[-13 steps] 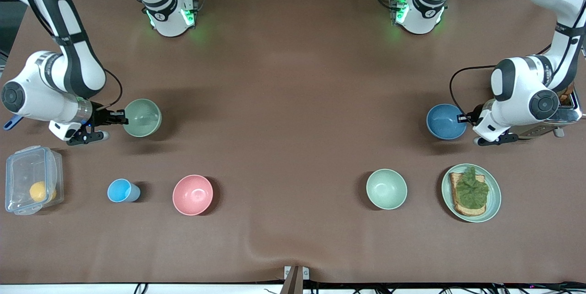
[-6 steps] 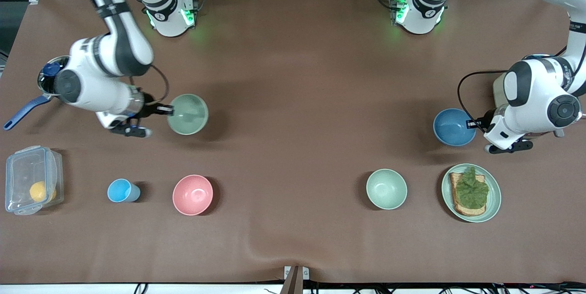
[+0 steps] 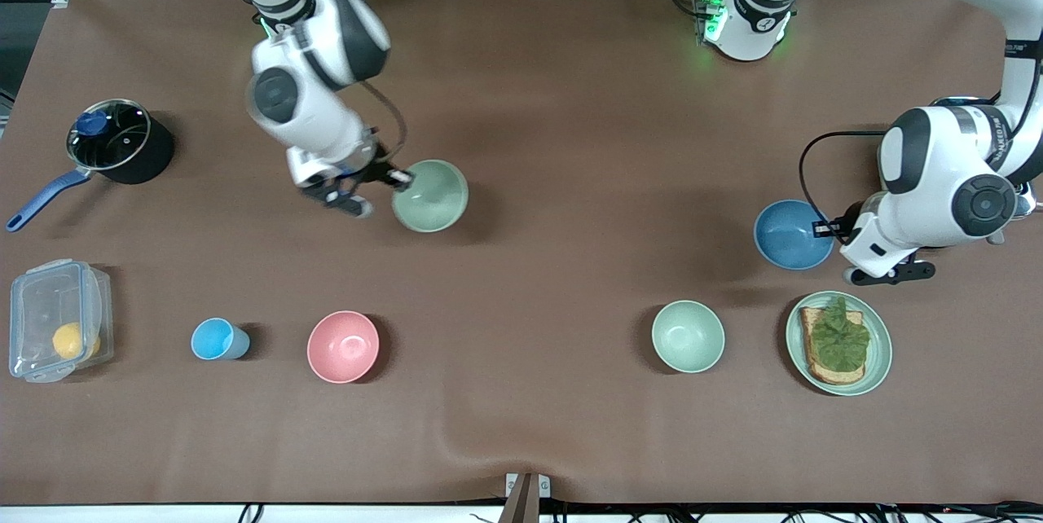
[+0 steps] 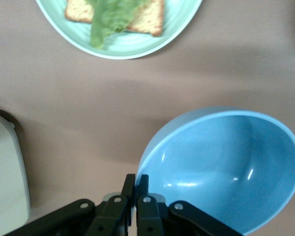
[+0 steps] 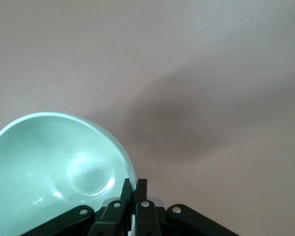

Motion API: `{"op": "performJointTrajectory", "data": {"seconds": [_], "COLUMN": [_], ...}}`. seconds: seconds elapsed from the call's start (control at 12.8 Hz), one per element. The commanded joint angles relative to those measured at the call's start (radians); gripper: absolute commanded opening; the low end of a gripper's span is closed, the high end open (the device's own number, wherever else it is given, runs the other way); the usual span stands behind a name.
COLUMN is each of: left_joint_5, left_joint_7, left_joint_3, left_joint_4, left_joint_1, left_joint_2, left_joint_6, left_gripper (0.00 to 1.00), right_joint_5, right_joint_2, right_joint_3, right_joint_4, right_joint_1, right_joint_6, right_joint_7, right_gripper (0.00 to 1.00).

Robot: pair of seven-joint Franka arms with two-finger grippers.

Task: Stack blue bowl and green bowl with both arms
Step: 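Carry the green bowl with the right gripper while the left gripper brings the blue bowl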

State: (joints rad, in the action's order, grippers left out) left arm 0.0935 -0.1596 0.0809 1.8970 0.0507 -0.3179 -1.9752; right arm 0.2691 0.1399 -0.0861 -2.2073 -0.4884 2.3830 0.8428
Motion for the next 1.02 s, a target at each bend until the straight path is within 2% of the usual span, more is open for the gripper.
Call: {"op": "performJointTrajectory", "data": {"seconds": [0.0, 0.39, 0.94], "left_joint_5": [0.005, -0.083, -0.117], "left_joint_7": [-0.012, -0.023, -0.024], "left_joint_3": [0.008, 0.117, 0.203], "left_joint_4": [-0.053, -0.122, -0.133], "left_joint_1": [-0.026, -0.029, -0.028], "left_joint_2": [-0.004, -0.004, -0.003], "left_joint_6": [0.033, 0.047, 0.044], "left_gripper": [0.0, 0.0, 0.0], "right_joint_5": [0.019, 0.016, 0.015], "right_joint_2": [0.058, 0.174, 0.231], "right_joint_3": [0.011, 0.017, 0.025], "right_joint_4": [-0.009, -0.009, -0.008], "right_joint_1": [-0.076, -0.219, -0.279], "right_joint_6": [0.117, 0.315, 0.373], "right_joint_7": [0.111, 0.26, 0.312], "right_gripper": [0.0, 0.0, 0.0]}}
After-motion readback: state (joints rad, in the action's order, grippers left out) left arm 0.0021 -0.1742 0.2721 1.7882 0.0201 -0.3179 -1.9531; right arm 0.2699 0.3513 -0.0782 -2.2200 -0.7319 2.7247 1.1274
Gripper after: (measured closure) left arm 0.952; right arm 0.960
